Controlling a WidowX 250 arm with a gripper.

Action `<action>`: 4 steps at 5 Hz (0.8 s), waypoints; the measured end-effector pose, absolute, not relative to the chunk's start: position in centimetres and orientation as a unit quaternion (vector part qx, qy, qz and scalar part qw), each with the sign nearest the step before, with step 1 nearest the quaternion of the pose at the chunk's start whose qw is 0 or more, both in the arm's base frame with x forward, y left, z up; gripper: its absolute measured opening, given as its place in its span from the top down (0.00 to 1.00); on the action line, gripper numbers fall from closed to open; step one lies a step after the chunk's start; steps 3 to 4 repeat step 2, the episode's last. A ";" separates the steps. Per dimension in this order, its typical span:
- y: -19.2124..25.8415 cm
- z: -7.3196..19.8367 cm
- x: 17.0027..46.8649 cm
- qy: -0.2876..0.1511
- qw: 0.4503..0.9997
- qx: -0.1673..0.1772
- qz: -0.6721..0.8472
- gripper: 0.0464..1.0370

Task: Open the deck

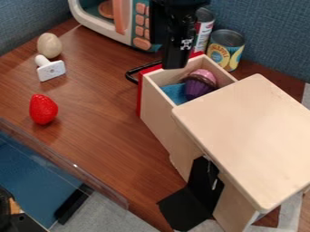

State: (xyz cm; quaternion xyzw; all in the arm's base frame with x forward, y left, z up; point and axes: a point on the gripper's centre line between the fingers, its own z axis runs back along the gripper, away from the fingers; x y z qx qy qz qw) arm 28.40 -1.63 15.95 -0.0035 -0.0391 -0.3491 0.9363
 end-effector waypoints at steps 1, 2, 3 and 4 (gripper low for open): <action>-3.5 15.8 27.9 -0.022 0.944 -0.039 -0.327 0.04; -2.9 16.2 29.1 -0.028 0.962 -0.073 -0.260 0.04; -2.9 16.2 29.1 -0.028 0.962 -0.073 -0.260 0.04; -2.9 16.2 29.1 -0.028 0.962 -0.073 -0.260 0.04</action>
